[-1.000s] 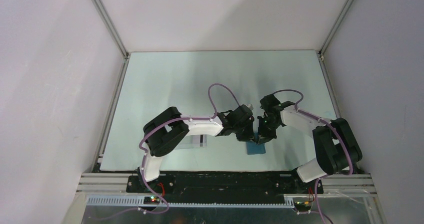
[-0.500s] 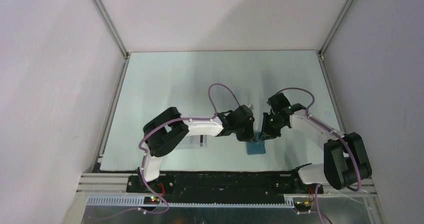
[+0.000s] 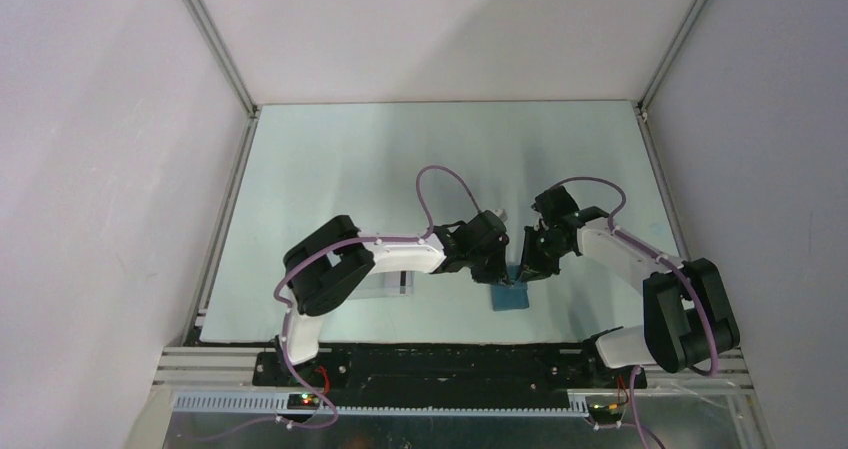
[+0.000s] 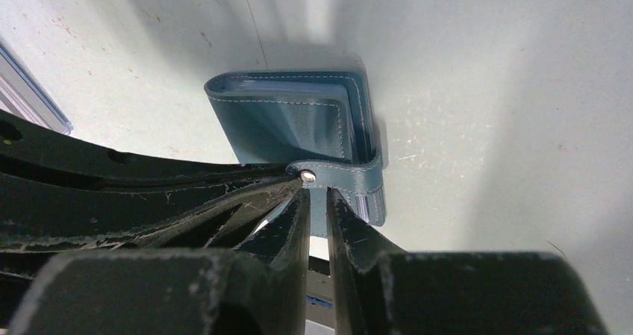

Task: Put the credit cards into the card holder
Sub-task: Close the card holder at the center of the board.

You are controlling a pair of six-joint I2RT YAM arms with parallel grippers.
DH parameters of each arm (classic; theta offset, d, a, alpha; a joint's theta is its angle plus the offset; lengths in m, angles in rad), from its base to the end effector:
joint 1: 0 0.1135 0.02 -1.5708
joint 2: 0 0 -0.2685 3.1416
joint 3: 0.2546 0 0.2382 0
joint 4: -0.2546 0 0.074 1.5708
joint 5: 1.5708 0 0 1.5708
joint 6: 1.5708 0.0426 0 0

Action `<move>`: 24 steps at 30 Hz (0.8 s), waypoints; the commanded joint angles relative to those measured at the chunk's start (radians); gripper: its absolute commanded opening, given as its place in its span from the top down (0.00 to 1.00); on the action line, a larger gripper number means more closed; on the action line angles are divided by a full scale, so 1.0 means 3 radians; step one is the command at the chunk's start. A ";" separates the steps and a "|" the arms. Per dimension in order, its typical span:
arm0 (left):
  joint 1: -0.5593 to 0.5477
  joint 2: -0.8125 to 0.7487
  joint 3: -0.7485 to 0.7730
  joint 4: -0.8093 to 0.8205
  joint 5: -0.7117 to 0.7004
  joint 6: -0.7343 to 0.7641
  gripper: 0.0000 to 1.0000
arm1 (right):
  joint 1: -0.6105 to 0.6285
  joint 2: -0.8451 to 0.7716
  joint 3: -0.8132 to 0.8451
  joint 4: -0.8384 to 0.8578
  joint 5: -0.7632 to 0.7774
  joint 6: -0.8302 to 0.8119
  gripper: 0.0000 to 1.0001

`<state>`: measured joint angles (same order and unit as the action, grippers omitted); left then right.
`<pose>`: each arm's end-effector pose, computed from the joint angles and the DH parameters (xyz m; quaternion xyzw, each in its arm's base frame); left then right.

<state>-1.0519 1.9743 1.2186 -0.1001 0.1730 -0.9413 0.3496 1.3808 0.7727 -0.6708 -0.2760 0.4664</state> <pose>0.1971 -0.3600 0.1584 0.0818 0.9302 -0.3367 0.1214 0.2082 0.0883 0.1846 0.0372 0.9795 0.1821 0.0782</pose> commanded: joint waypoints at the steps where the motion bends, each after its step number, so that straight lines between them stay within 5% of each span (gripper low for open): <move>1: -0.0017 -0.0223 0.0079 -0.0110 -0.0086 0.0116 1.00 | 0.0011 0.0006 0.0009 0.0075 -0.0037 -0.0032 0.82; 24: -0.0041 -0.0193 0.0076 -0.0122 0.0025 0.0116 1.00 | 0.0017 0.0247 0.0068 0.0274 -0.0038 -0.0017 0.81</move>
<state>-1.0542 1.9636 1.2194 -0.1226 0.1688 -0.9329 0.3496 1.4296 0.7727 -0.6342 -0.2897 0.4664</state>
